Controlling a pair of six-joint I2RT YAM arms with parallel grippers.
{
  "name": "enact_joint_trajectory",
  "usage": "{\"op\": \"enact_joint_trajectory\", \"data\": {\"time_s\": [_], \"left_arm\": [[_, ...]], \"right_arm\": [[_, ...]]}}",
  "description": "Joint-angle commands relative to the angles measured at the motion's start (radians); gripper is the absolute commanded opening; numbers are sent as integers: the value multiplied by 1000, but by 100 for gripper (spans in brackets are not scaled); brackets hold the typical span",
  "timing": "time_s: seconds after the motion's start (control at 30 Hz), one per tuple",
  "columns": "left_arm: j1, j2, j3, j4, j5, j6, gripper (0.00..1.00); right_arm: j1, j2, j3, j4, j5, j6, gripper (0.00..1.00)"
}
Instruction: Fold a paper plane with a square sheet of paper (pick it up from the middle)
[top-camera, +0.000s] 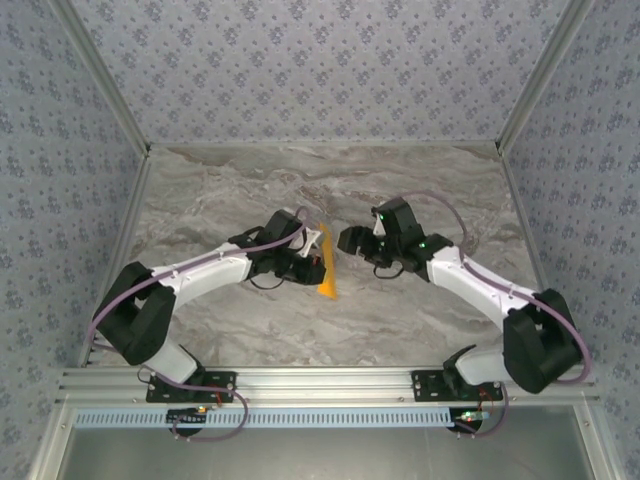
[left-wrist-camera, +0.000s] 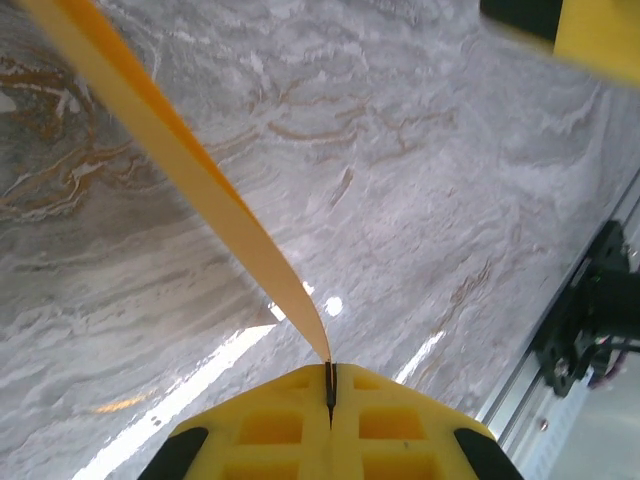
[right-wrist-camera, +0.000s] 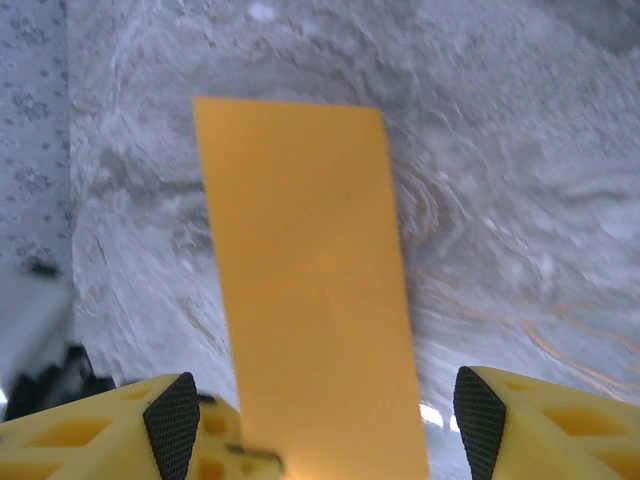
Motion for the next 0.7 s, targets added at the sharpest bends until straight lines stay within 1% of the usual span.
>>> {"op": "enact_joint_trajectory", "data": {"time_s": [0.0, 0.13, 0.27, 0.4, 0.53, 0.67], "left_arm": [[-6, -28, 38, -118, -38, 136, 0], [-6, -36, 62, -175, -54, 196, 0], [-6, -23, 90, -199, -57, 206, 0], [-6, -11, 104, -196, -57, 202, 0], [-6, -6, 113, -199, -61, 202, 0], [-6, -1, 115, -200, -67, 201, 0]], "right_arm": [[-2, 76, 88, -98, 44, 50, 74], [-24, 157, 160, -121, 13, 86, 75], [-38, 210, 218, -155, -8, 92, 75], [-40, 221, 238, -188, 3, 86, 74], [-47, 235, 243, -160, -45, 79, 75], [-48, 251, 279, -167, -54, 70, 75]]}}
